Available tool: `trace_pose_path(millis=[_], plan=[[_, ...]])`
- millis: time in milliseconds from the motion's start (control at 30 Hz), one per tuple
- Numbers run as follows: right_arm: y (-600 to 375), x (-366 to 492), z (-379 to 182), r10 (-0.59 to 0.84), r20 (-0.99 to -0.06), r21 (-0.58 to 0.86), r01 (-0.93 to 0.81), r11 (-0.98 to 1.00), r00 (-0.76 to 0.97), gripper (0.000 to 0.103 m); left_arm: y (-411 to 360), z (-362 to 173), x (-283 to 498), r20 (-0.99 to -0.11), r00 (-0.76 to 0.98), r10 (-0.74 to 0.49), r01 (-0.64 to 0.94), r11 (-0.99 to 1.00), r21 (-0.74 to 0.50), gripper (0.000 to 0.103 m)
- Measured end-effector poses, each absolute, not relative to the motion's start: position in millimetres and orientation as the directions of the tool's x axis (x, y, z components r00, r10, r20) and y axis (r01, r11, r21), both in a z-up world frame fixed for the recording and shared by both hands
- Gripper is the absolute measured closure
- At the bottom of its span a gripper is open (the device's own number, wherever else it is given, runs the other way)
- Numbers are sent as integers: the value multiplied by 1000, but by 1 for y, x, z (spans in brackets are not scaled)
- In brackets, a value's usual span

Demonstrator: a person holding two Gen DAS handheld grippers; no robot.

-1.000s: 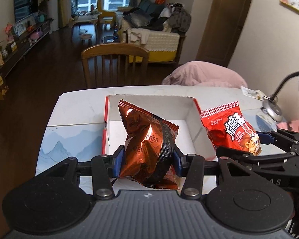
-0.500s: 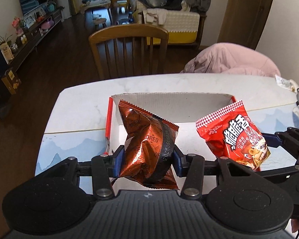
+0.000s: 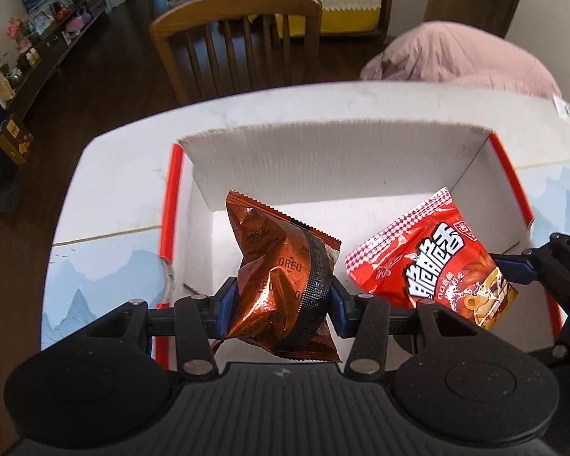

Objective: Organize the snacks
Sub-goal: 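Carry both held snacks over the red box with both tools, then open both tools to drop the snacks into the box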

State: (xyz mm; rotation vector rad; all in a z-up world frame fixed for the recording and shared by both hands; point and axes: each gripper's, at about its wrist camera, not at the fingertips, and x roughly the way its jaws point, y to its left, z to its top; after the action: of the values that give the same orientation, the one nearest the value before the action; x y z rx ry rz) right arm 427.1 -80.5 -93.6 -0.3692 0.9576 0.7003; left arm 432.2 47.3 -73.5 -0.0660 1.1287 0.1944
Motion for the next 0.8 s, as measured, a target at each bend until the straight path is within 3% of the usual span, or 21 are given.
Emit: trace_pose_path(millis=[533, 800], plan=[[-70, 431, -112, 310, -897, -13, -722, 692, 314, 26, 37, -115, 446, -953, 279, 119, -154, 985, 78, 55], [-74, 438, -111, 324, -896, 5, -725, 689, 302, 25, 43, -117, 446, -959, 270, 91, -194, 980, 38, 51]])
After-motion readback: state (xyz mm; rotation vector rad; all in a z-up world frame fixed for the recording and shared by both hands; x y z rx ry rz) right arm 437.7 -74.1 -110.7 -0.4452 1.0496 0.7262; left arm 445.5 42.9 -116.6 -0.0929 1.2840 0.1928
